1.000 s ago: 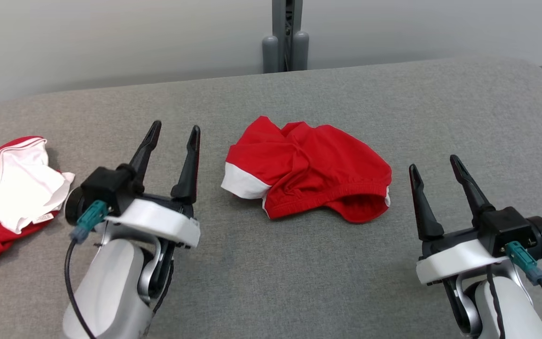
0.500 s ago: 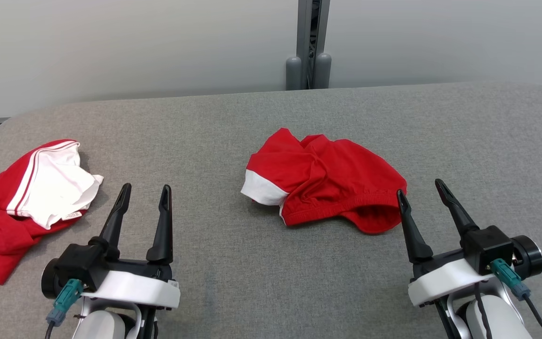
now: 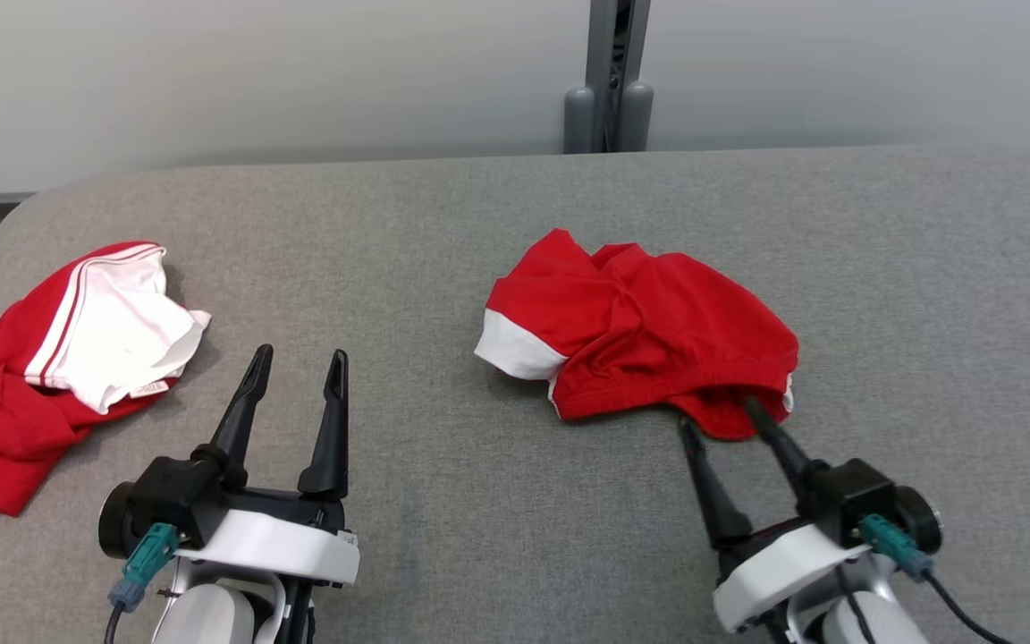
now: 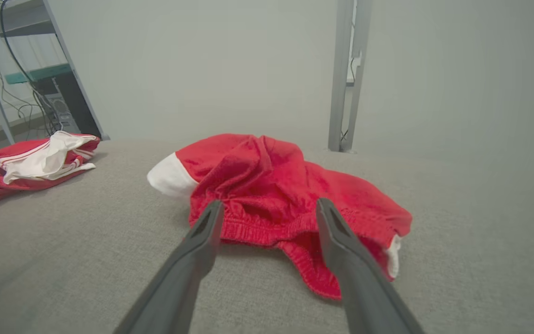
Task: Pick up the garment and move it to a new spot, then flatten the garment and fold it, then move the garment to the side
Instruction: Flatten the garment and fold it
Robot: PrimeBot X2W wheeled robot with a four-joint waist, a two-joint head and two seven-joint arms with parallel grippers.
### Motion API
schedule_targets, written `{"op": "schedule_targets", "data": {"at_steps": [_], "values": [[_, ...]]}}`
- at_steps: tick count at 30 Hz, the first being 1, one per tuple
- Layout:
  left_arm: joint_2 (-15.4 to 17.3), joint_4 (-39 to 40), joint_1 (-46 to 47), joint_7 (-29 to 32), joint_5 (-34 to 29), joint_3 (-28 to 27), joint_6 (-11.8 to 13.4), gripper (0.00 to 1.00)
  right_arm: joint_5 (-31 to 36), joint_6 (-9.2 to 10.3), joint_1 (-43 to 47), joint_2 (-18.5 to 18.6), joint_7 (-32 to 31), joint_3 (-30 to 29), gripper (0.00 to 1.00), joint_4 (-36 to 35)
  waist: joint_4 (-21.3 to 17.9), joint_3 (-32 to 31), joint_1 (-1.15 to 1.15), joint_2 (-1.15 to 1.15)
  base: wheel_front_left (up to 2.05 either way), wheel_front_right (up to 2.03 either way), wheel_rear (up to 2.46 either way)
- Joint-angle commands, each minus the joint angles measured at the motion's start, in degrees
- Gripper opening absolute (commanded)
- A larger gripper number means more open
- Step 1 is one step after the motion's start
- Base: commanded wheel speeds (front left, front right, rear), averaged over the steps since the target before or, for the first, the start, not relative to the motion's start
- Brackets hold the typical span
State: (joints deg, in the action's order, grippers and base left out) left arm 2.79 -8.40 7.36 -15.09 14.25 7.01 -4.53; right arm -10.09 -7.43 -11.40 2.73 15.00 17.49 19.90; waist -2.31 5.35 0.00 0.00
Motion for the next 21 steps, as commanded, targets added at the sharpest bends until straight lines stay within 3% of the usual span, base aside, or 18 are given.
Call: {"op": "schedule_targets", "data": {"at_steps": [1, 11, 21], "values": [[0.2, -0.4, 1.23, -0.09, 0.29, 0.2, -0.34, 1.0, -2.04, -0.11, -1.43, 0.3, 0.3, 1.89, 1.0, 1.65, 1.1, 1.14, 0.0, 0.0, 0.0, 0.0, 0.0], [0.2, -2.32, 2.75, -0.09, 1.89, 1.32, -0.42, 1.0, -12.87, -0.11, -7.79, 0.36, 0.23, 9.65, 1.0, 12.37, 5.66, 4.19, 0.0, 0.0, 0.0, 0.0, 0.0], [0.18, -2.72, 4.0, -0.09, 3.54, 3.5, -0.16, 1.0, -21.48, -0.11, -12.34, 0.4, 0.23, 10.1, 1.0, 20.56, 10.39, 6.06, 0.0, 0.0, 0.0, 0.0, 0.0]]}}
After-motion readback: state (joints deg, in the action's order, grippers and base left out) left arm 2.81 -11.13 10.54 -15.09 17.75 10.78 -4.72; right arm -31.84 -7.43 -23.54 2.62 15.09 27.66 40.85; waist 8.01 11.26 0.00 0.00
